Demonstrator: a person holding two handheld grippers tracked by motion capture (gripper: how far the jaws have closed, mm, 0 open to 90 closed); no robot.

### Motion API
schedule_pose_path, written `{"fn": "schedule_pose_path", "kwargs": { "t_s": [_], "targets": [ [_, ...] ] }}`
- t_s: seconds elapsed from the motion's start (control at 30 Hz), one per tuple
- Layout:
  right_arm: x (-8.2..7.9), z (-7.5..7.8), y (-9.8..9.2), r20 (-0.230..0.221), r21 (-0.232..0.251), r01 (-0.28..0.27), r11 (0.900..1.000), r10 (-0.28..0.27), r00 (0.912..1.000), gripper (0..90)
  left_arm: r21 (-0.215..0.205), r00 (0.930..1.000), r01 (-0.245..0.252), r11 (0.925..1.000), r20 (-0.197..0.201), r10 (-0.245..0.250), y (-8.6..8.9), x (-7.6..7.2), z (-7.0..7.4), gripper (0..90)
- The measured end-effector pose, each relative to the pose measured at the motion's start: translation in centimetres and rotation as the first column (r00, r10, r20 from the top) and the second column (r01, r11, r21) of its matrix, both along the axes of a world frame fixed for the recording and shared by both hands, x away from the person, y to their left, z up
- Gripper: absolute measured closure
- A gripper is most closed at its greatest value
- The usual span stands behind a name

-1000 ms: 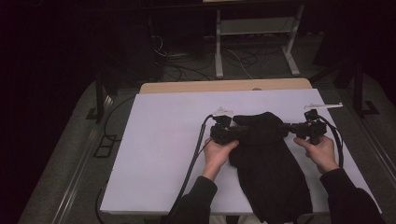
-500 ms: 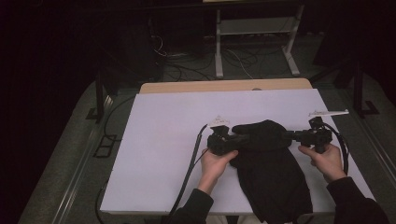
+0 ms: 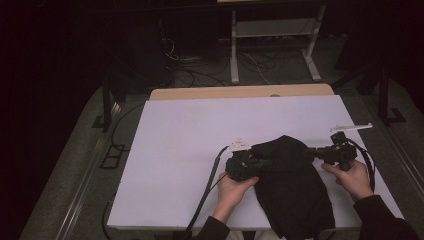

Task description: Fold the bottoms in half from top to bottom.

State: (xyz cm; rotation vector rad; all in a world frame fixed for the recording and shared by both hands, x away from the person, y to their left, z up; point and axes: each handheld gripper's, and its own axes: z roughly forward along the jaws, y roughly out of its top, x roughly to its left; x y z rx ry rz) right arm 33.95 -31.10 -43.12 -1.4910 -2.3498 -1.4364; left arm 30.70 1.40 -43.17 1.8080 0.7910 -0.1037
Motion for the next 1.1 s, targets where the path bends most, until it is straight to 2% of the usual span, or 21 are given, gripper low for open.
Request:
{"fn": "schedule_pose_path", "kwargs": {
  "t_s": [0.23,0.43,0.57,0.83,1.0,1.1],
  "targets": [
    [-0.1,-0.2,0.2,-0.012,-0.005,-0.011,1.0,0.011,0.9999,82.8,0.005,0.9996,0.026,0.9996,-0.014,-0.026,0.2,-0.5,-0.6,84.6],
    [-0.4,-0.5,0.3,-0.047,-0.021,-0.03,0.999,0.029,0.9984,82.3,0.043,0.998,0.059,0.9973,-0.028,-0.057,0.1,-1.0,-1.2,84.3],
    [-0.7,-0.7,0.3,-0.063,-0.025,-0.043,0.999,0.042,0.9971,82.0,0.071,0.9973,0.073,0.9948,-0.014,-0.072,0.1,-1.4,-1.6,84.3],
    [-1.1,-1.3,0.7,-0.111,-0.054,-0.077,0.996,0.071,0.9913,80.2,0.118,0.996,0.086,0.9892,-0.034,-0.083,0.4,-1.6,-2.1,84.1],
    [-1.4,-1.5,0.5,-0.136,-0.062,-0.093,0.994,0.084,0.9872,78.3,0.119,0.9951,0.086,0.9892,-0.058,-0.08,0.8,-1.5,-2.4,84.1],
    [-1.6,-1.4,0.4,-0.13,-0.08,-0.093,0.992,0.082,0.9882,75.5,0.127,0.9945,0.095,0.9873,-0.057,-0.088,0.9,-1.5,-2.5,84.2]
  ]
}}
